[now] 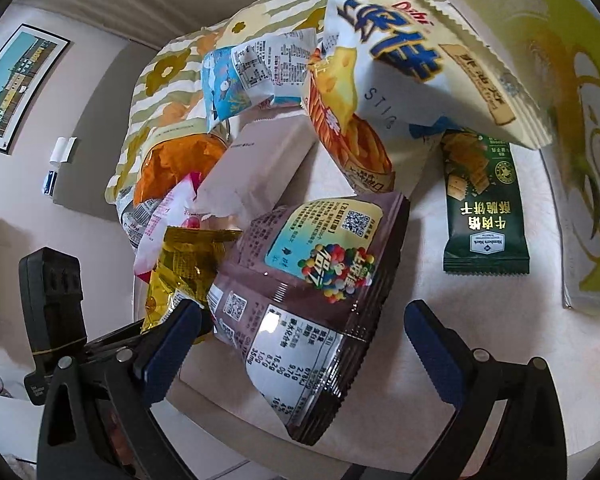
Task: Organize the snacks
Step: 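Grasp the gold snack bag with the left tool while the right tool grasps the brown candy bag, then carry both bags over the box and open both tools to drop them inside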
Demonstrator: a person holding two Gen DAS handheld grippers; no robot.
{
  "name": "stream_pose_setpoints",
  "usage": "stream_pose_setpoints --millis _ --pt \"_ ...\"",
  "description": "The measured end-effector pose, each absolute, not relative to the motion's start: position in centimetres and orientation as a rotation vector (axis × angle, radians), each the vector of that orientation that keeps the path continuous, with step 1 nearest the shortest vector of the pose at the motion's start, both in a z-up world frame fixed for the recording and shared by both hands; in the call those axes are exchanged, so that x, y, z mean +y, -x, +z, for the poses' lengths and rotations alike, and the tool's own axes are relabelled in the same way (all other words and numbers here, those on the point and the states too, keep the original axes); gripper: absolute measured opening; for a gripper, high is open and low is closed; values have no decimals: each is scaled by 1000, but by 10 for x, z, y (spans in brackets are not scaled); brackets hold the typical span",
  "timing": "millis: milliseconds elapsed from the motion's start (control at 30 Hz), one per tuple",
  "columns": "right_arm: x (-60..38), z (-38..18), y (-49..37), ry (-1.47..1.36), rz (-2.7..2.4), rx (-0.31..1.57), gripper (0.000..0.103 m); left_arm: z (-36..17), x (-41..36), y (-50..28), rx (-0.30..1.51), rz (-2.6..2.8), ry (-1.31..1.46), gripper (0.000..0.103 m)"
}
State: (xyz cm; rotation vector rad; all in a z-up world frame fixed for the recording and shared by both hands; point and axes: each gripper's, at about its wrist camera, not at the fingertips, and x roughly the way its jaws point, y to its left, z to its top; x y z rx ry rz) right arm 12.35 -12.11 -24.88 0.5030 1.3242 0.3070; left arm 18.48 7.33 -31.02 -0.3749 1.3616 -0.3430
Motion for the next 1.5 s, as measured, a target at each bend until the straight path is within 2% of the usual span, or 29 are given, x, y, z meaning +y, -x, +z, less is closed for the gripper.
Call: stream_pose_setpoints --millis 533,600,667,733,767,800,1200,1500 --pt "-119 -262 -128 -529 328 1326 100 -295 87 -169 1327 -334 299 47" --pt "-119 -260 -127 -537 343 1311 80 -293 87 -168 1319 -336 294 47" --pt "-116 -256 -126 -532 350 1299 77 -291 87 -165 1312 -339 287 46" --pt "-113 -250 -122 -486 334 1288 71 -289 85 -162 1304 -343 280 46" --pt "-113 -249 -120 -471 325 1286 65 -287 85 -161 1300 -346 278 46" --pt "-114 -247 -117 -466 323 1285 64 -285 86 -159 1296 -348 277 45" --pt "-125 -220 -80 -450 284 1225 59 -263 87 -133 1225 -388 289 44" --pt "-130 -161 -55 -431 276 1099 58 -212 76 -122 1123 -422 286 44"
